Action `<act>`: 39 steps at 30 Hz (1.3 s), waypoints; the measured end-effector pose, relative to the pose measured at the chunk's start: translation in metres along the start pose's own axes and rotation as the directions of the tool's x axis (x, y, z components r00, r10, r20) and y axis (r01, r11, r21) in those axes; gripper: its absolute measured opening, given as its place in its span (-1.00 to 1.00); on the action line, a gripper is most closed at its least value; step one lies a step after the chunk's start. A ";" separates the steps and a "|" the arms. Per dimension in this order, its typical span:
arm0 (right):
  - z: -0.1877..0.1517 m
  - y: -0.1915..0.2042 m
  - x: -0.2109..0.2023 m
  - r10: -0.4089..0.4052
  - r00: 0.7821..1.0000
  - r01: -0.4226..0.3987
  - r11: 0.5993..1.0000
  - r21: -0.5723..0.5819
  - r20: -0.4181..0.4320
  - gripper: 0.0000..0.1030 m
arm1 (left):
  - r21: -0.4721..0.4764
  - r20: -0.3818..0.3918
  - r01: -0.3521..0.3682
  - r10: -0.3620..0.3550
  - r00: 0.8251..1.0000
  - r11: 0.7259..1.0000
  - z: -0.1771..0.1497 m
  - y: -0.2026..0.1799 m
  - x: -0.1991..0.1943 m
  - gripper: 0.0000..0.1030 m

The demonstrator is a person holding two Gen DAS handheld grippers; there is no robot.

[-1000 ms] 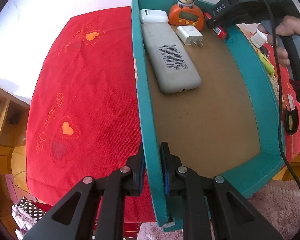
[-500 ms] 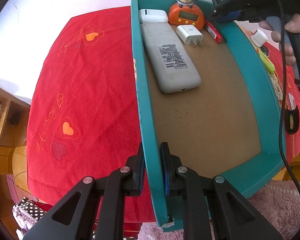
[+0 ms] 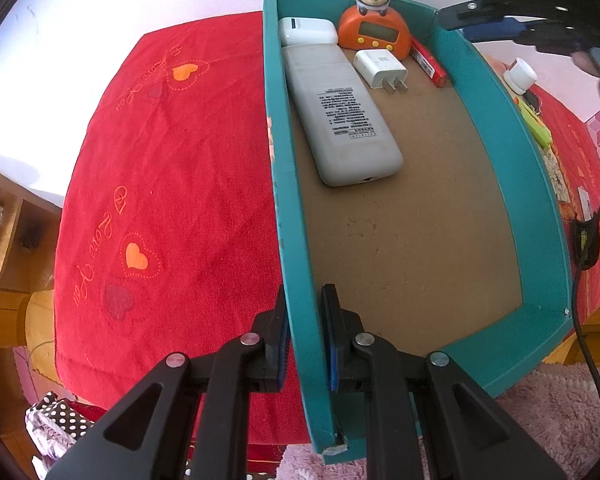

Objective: Organize objects
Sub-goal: 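Carry the red stick into the teal box beside the clock and release, then withdraw the right gripper and reach to the green-orange toy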

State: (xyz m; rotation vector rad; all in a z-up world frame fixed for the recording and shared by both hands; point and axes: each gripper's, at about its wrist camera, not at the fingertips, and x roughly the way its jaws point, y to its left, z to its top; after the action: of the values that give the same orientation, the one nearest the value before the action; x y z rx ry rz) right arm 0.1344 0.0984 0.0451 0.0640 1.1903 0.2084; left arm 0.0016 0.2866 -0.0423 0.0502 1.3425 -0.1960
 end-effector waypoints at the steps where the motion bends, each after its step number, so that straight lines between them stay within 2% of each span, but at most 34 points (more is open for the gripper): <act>1: -0.002 0.000 -0.003 0.004 1.000 -0.004 1.000 0.001 0.002 -0.41 | 0.001 0.000 -0.001 0.001 1.000 1.000 0.000 0.000 0.000 -0.75; 10: -0.033 -0.017 -0.033 0.023 0.999 -0.023 1.000 0.019 0.026 -0.40 | -0.003 0.003 0.000 0.000 1.000 1.000 0.000 -0.001 0.001 -0.75; 17: -0.071 -0.056 -0.044 -0.018 1.000 0.016 0.997 0.078 0.019 -0.39 | 0.013 0.001 -0.011 0.011 1.000 1.000 -0.001 -0.004 0.000 -0.74; 22: -0.101 -0.093 -0.045 -0.042 0.999 0.042 0.986 0.164 -0.008 -0.38 | 0.022 -0.001 -0.016 0.016 1.000 1.000 0.001 -0.008 0.000 -0.74; 24: -0.110 -0.102 -0.044 -0.046 0.999 0.048 0.979 0.197 -0.013 -0.35 | 0.024 0.000 -0.017 0.017 1.000 1.000 0.001 -0.009 -0.001 -0.74; 26: -0.118 -0.113 -0.041 -0.051 0.998 0.055 0.971 0.231 -0.022 -0.19 | 0.023 0.000 -0.016 0.016 1.000 1.000 0.001 -0.009 -0.001 -0.74; 29: -0.124 -0.122 -0.036 -0.061 0.998 0.066 0.965 0.253 -0.027 -0.15 | 0.024 -0.003 -0.013 0.013 1.000 1.000 0.002 -0.009 -0.002 -0.74; 33: -0.120 -0.131 -0.028 -0.076 0.997 0.079 0.972 0.222 -0.020 -0.05 | 0.026 -0.005 -0.014 0.014 1.000 1.000 0.004 -0.008 -0.002 -0.74; 39: -0.094 -0.131 -0.014 -0.146 0.989 0.147 0.987 0.063 -0.018 -0.05 | 0.023 -0.004 -0.016 0.016 1.000 1.000 0.004 -0.008 -0.001 -0.74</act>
State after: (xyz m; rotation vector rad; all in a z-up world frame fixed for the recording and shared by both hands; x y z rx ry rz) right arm 0.0587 -0.0382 0.0021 0.0316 1.2099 0.0415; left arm 0.0037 0.2781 -0.0399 0.0804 1.3432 -0.1981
